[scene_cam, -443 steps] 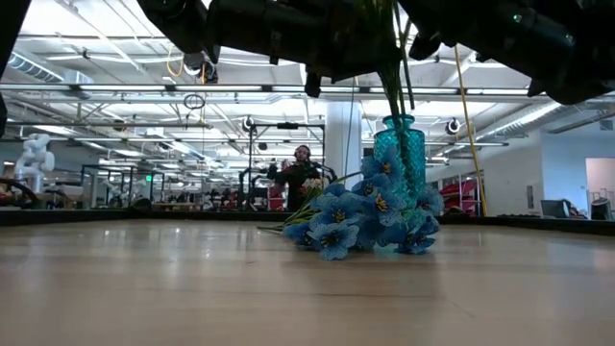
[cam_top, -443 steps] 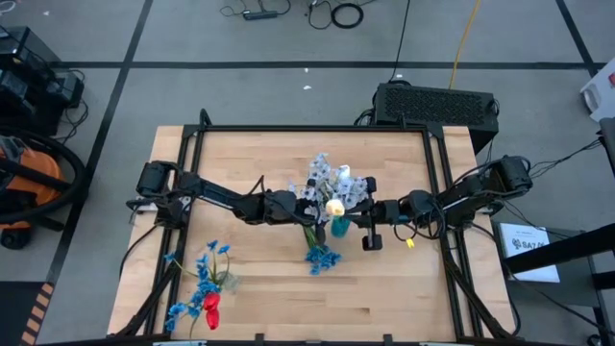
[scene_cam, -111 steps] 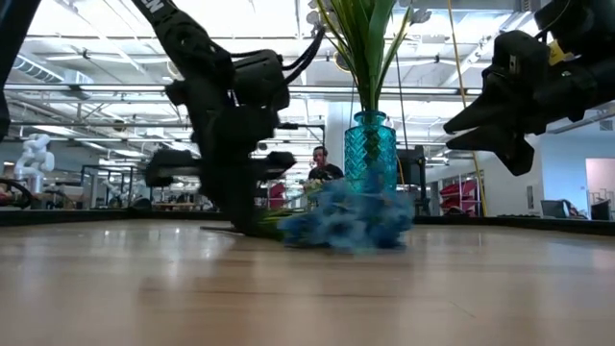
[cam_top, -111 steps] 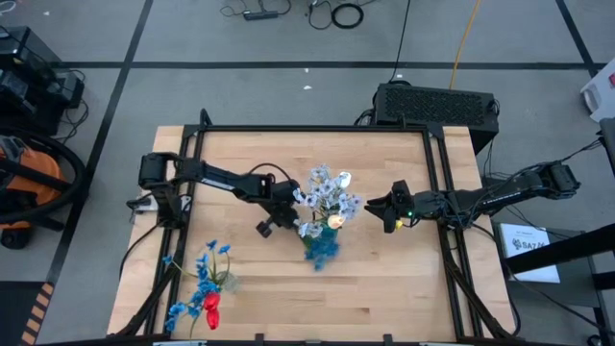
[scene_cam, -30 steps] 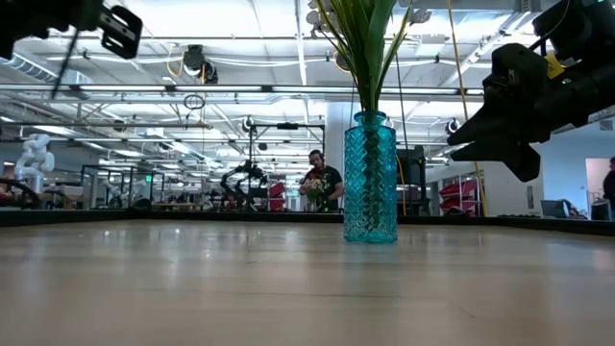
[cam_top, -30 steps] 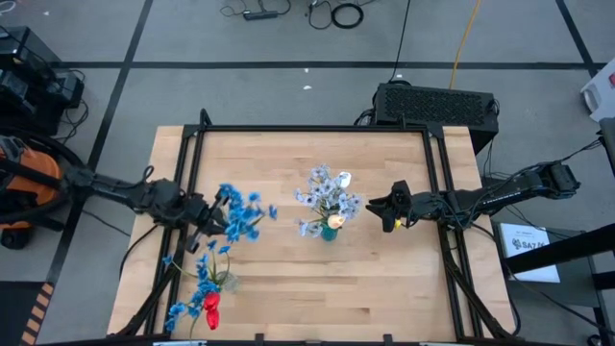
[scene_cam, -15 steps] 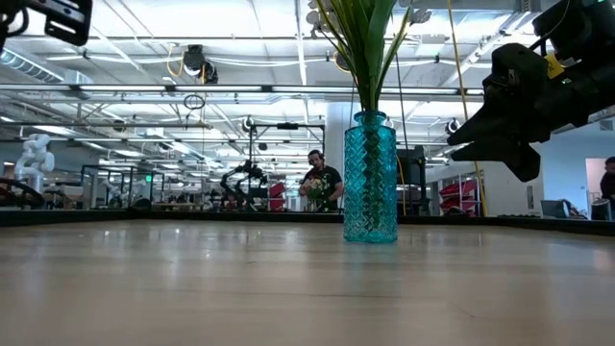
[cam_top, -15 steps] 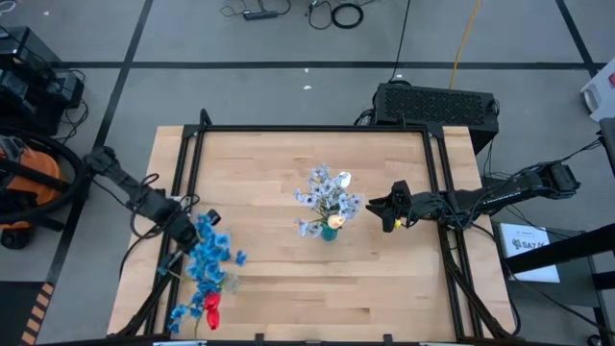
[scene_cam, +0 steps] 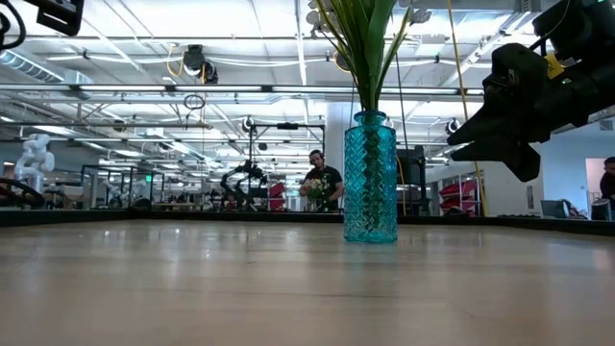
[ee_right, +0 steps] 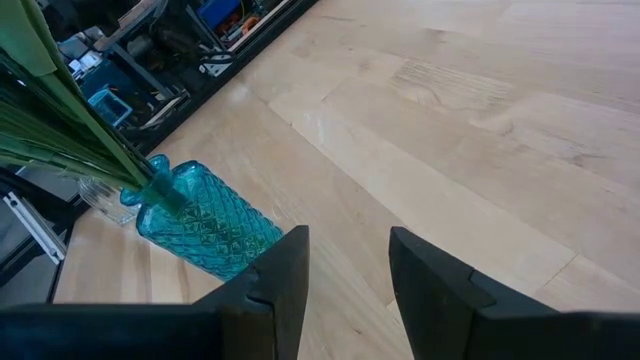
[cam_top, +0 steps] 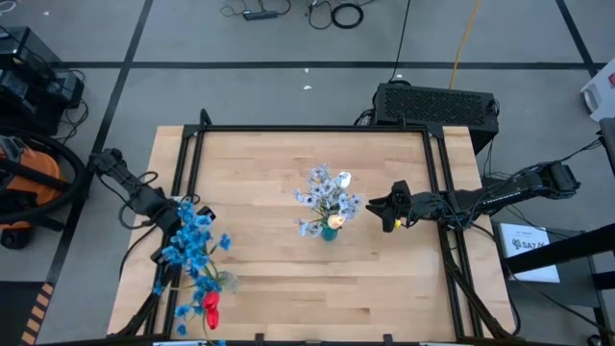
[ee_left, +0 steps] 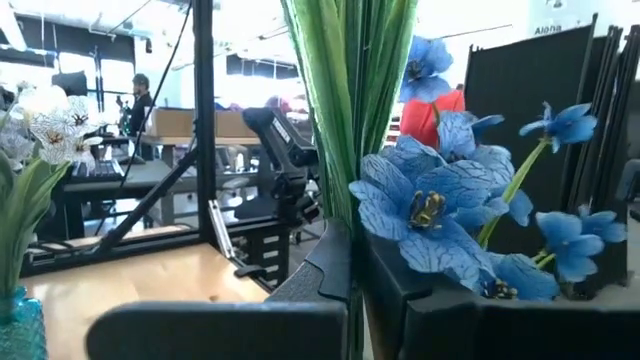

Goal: Sort flowers into vase by color
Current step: Put the blue flowers into the transparent flower vase

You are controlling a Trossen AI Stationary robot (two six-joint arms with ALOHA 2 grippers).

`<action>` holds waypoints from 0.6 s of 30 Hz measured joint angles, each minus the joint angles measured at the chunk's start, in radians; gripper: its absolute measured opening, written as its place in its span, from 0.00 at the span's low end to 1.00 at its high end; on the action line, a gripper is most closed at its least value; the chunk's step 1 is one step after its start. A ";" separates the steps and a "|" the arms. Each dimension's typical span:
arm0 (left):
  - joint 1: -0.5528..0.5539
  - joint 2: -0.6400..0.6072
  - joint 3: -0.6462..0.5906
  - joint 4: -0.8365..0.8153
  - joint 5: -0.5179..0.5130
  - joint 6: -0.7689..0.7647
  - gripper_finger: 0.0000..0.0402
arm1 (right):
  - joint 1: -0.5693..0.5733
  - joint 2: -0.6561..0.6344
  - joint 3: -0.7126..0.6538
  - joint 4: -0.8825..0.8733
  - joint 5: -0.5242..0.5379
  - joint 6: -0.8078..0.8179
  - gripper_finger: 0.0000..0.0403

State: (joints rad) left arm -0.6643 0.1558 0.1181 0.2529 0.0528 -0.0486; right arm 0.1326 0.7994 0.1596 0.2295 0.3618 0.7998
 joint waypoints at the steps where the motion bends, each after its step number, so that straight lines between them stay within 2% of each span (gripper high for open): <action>1: 0.000 0.000 0.000 0.002 0.000 -0.010 0.02 | 0.000 0.000 0.000 0.000 0.000 0.000 0.33; 5: 0.000 0.000 -0.020 0.038 -0.001 -0.023 0.02 | 0.000 0.000 0.000 0.000 0.000 0.000 0.33; 9: -0.002 0.000 -0.108 0.210 -0.006 -0.077 0.02 | 0.000 0.000 0.000 0.000 0.000 0.000 0.33; 18: -0.029 0.006 -0.111 0.218 -0.055 -0.068 0.02 | 0.000 0.000 0.000 0.000 0.000 0.000 0.33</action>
State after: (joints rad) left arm -0.6935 0.1617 0.0075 0.4709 -0.0027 -0.1167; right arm 0.1322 0.7994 0.1596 0.2295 0.3618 0.7994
